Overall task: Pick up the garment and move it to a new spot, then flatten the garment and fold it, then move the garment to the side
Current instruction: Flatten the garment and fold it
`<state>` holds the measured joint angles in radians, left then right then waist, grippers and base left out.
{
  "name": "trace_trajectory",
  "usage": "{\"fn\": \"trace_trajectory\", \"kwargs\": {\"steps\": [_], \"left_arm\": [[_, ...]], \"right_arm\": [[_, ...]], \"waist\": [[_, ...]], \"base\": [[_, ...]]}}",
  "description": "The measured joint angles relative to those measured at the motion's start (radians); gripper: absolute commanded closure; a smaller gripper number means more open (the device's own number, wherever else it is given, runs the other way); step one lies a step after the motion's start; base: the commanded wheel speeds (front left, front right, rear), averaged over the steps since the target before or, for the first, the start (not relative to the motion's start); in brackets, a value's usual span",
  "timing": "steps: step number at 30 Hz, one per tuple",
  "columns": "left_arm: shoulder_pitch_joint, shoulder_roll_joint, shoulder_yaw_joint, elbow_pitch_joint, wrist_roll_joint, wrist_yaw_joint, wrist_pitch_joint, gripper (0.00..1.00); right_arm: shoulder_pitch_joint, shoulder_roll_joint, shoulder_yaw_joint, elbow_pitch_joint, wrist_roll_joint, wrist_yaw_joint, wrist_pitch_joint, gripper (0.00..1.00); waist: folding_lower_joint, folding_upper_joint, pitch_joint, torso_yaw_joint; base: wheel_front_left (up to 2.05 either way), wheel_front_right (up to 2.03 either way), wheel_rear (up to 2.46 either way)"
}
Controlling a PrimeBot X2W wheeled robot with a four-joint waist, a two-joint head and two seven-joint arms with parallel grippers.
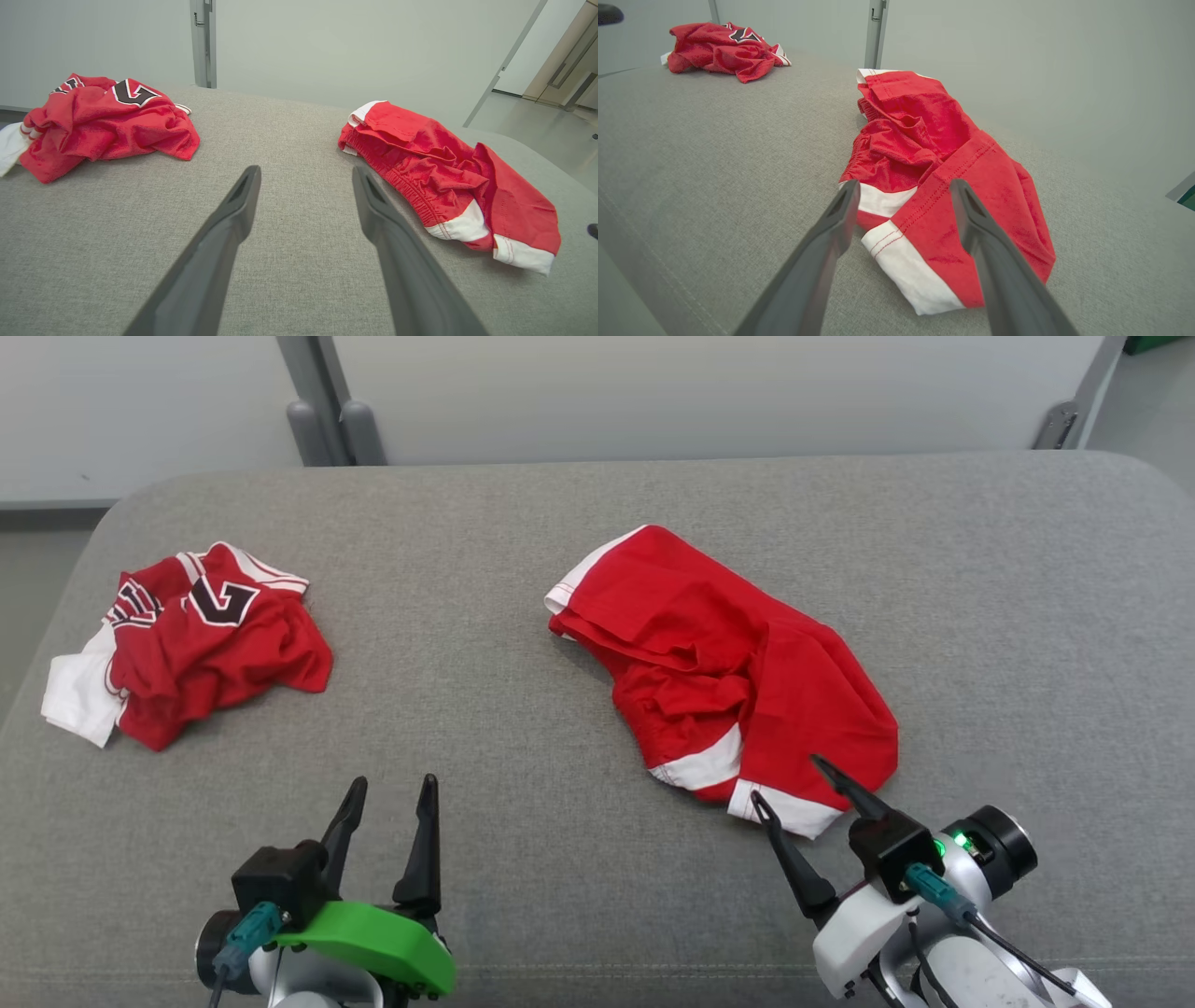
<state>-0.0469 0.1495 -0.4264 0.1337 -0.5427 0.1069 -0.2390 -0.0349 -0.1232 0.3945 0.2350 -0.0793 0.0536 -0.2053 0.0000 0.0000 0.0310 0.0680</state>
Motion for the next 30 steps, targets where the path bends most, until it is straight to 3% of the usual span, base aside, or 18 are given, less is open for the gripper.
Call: {"fn": "trace_trajectory", "kwargs": {"steps": [19, 30], "left_arm": [[-0.018, -0.039, -0.035, -0.053, -0.008, -0.011, -0.001, 0.00], [-0.019, -0.038, -0.025, -0.073, -0.008, -0.011, -0.001, 0.00]], "right_arm": [[-0.166, -0.005, 0.058, 0.196, -0.057, 0.042, 0.117, 0.00], [-0.210, 0.009, 0.042, 0.270, -0.040, 0.043, 0.122, 0.00]], "waist": [[0.0000, 0.0000, 0.062, 0.157], [0.0000, 0.0000, 0.099, 0.169]], "base": [[0.00, 0.00, 0.00], [0.00, 0.00, 0.00]]}}
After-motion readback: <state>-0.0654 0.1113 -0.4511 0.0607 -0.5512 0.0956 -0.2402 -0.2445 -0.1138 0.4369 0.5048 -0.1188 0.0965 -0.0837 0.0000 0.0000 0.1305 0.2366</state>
